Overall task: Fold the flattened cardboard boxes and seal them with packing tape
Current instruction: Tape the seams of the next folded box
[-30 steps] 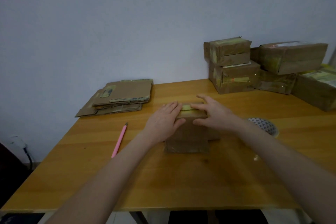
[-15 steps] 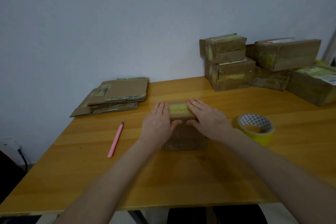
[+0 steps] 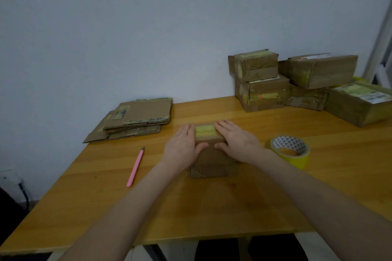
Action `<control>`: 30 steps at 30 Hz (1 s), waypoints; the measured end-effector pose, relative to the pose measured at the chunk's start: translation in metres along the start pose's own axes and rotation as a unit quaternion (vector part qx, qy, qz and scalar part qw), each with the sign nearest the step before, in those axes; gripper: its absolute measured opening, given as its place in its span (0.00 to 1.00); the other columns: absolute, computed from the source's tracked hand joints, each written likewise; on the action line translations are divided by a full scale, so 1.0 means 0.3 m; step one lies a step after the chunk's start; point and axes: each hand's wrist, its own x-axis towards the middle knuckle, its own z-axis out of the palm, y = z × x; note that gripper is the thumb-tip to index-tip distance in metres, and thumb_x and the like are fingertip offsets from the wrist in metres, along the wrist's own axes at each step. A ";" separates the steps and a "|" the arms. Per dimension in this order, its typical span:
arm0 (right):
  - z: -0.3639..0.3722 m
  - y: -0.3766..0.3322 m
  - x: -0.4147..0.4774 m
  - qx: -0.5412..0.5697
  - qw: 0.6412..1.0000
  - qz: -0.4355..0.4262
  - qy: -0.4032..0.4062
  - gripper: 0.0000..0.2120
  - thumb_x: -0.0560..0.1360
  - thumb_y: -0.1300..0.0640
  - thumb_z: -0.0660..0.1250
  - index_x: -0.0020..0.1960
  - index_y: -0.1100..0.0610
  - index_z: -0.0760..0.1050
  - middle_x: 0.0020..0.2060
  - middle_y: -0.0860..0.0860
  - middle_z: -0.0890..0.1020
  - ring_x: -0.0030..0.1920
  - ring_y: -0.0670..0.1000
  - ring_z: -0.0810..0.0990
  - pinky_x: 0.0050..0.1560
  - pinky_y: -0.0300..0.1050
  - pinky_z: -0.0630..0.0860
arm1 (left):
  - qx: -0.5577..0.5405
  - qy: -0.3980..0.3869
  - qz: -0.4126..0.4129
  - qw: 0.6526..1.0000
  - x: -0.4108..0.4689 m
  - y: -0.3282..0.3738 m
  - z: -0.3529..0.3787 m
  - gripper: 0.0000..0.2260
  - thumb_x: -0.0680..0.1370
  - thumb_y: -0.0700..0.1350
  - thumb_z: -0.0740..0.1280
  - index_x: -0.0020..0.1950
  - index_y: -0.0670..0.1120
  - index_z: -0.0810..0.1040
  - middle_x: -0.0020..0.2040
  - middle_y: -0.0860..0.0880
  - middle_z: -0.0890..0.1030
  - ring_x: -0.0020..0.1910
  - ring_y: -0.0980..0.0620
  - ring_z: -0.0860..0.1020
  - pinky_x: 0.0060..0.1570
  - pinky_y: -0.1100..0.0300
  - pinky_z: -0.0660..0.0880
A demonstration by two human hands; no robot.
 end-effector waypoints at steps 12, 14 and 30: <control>-0.068 0.092 -0.085 0.039 0.990 0.111 0.078 0.32 0.75 0.43 0.66 0.73 0.50 0.59 0.71 0.50 0.64 0.67 0.54 0.69 0.61 0.52 0.73 | 0.052 -0.004 0.087 0.995 0.031 0.056 -0.003 0.31 0.80 0.60 0.55 0.78 0.48 0.49 0.78 0.45 0.55 0.76 0.46 0.55 0.75 0.52 0.51; -0.106 0.152 -0.127 0.014 0.976 0.176 0.126 0.28 0.71 0.39 0.69 0.65 0.50 0.67 0.62 0.50 0.71 0.61 0.53 0.72 0.56 0.50 0.76 | 0.050 -0.006 0.087 0.995 0.033 0.060 -0.009 0.31 0.80 0.59 0.55 0.78 0.48 0.50 0.78 0.45 0.55 0.76 0.46 0.56 0.75 0.51 0.52; -0.263 0.161 -0.087 0.321 0.921 0.137 0.170 0.15 0.74 0.51 0.70 0.46 0.64 0.82 0.39 0.58 0.82 0.41 0.50 0.76 0.39 0.44 0.70 | -0.078 -0.042 0.057 0.994 0.038 0.032 -0.048 0.24 0.81 0.56 0.56 0.76 0.52 0.60 0.72 0.48 0.62 0.68 0.48 0.66 0.65 0.55 0.66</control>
